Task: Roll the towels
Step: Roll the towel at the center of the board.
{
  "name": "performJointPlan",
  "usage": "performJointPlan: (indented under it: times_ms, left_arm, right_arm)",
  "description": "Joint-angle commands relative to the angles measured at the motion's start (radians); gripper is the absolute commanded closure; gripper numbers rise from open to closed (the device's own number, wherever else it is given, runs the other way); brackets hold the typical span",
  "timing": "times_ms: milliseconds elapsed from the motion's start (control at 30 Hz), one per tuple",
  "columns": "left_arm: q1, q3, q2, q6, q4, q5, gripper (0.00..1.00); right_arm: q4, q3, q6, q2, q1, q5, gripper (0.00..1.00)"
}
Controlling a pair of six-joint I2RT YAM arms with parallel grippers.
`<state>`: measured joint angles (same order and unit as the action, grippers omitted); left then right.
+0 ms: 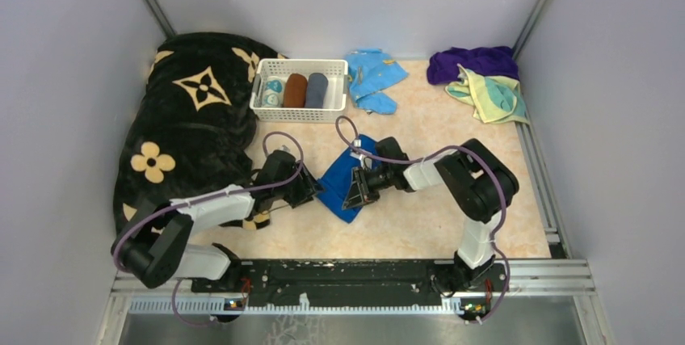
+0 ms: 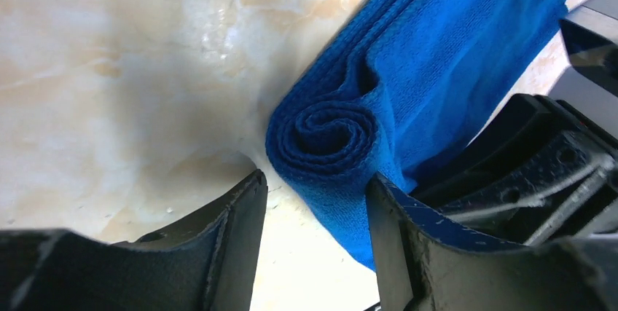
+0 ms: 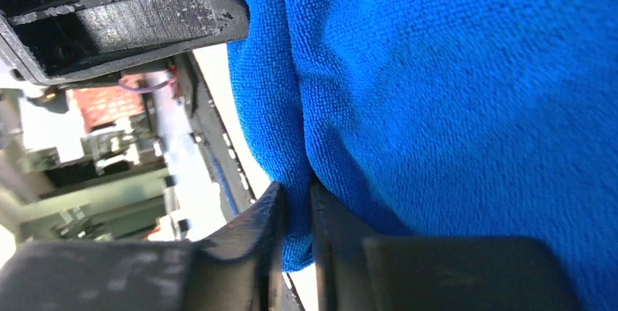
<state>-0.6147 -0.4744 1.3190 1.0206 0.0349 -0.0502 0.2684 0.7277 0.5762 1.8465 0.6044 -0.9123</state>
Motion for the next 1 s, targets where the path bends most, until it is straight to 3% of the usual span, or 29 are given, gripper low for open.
performJointPlan:
  times_ms: [0, 167, 333, 500, 700, 967]
  left_arm:
    - [0.004, -0.036, 0.078, -0.006, -0.013, 0.013, 0.42]
    - [0.003, -0.058, 0.115, -0.013, -0.065, 0.035, 0.46]
    - [0.003, -0.055, 0.134, -0.003, -0.076, 0.040, 0.47]
    - [0.003, -0.053, 0.144, 0.001, -0.076, 0.036, 0.47]
    - [0.003, -0.053, 0.137, 0.001, -0.079, 0.038, 0.47]
    - [0.003, -0.058, 0.134, -0.001, -0.083, 0.036, 0.41]
  right_arm:
    - [-0.216, 0.055, -0.163, -0.141, 0.008, 0.178, 0.76]
    - [-0.412, 0.099, -0.304, -0.331, 0.120, 0.487, 0.54]
    - [-0.508, 0.156, -0.416, -0.416, 0.312, 0.853, 0.48]
    - [-0.531, 0.208, -0.522, -0.373, 0.496, 1.108, 0.46]
    - [-0.522, 0.236, -0.557, -0.257, 0.576, 1.254, 0.44]
    - [-0.522, 0.217, -0.568, -0.139, 0.587, 1.319, 0.45]
